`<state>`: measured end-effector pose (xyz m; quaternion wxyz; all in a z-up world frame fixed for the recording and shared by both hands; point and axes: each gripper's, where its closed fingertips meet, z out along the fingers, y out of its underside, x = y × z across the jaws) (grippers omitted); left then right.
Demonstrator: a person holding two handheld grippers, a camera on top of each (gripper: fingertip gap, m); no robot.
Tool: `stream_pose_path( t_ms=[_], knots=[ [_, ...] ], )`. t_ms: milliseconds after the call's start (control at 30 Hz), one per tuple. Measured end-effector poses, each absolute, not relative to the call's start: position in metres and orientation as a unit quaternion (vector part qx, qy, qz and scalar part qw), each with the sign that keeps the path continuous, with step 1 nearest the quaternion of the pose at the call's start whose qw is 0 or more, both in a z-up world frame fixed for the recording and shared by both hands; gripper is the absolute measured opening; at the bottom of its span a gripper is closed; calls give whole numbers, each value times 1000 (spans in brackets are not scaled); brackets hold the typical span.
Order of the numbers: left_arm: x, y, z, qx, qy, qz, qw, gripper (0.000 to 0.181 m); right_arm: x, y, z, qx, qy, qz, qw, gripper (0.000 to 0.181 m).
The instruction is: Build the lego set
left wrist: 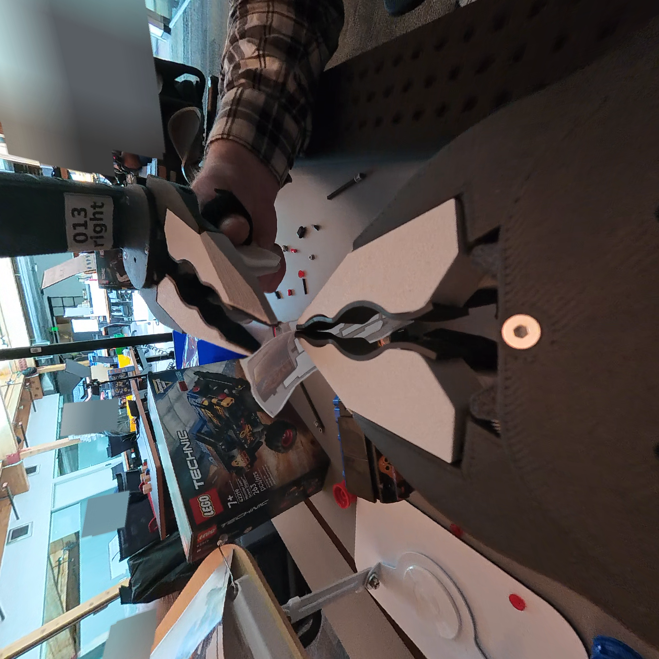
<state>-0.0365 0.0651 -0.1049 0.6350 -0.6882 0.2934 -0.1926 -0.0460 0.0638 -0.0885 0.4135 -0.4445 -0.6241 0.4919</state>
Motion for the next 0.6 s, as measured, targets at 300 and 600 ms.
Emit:
stream_pose_path(
  t_ms=[300, 600],
  knots=[
    [-39, 66, -102, -684, 288, -187, 644, 0, -42, 67, -86, -443, -621, 496, 415, 0],
    [-40, 67, -100, -681, 300, -143, 652, 0, -42, 74, -80, -461, -593, 519, 408, 19]
  ],
)
